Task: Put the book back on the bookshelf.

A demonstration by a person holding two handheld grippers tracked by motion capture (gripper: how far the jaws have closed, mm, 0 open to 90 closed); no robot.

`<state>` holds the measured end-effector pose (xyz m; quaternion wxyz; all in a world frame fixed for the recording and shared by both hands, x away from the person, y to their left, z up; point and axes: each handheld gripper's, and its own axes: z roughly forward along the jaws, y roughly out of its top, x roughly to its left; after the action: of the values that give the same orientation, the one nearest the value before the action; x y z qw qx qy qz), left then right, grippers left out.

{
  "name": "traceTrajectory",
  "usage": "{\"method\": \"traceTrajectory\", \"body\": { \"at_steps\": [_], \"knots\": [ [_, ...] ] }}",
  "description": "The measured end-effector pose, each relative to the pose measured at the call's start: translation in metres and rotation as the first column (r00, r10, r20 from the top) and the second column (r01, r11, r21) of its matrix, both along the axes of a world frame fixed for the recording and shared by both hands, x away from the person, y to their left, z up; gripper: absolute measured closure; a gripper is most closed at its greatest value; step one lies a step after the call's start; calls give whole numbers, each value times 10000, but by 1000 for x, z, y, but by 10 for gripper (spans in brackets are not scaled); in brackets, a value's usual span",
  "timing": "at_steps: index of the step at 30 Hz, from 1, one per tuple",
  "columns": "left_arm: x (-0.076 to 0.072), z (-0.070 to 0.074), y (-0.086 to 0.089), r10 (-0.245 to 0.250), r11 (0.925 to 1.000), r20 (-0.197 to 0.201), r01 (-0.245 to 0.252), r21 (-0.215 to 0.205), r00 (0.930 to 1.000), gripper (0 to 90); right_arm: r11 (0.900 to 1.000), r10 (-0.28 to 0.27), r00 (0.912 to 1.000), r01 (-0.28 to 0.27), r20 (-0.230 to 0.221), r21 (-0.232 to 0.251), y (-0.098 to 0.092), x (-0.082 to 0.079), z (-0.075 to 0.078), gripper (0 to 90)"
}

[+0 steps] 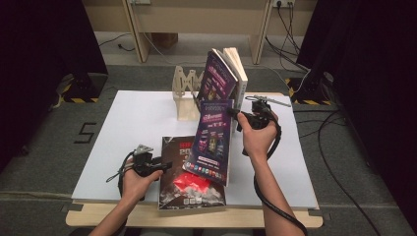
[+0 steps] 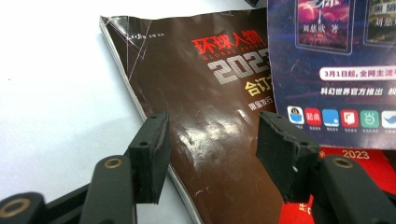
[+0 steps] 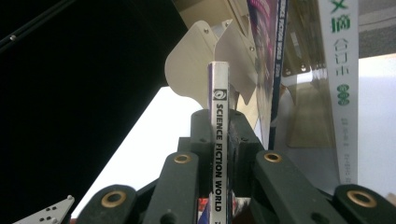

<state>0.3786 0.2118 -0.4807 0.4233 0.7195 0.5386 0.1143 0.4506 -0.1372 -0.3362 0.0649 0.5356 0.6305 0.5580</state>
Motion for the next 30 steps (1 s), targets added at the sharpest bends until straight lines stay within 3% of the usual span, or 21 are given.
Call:
{"method": "traceTrajectory", "body": {
  "at_steps": [7, 30],
  "knots": [
    [0, -1, 0, 18, 10000, -21, -18, 20, 10000, 440, 9999, -102, 9990, 103, 444, -21, 2, 2, 10, 836],
    [1, 0, 1, 33, 10000, 21, -33, -19, 10000, 440, 9987, -491, 9929, 471, 1087, 212, 1, 10, 27, 835]
  ]
}}
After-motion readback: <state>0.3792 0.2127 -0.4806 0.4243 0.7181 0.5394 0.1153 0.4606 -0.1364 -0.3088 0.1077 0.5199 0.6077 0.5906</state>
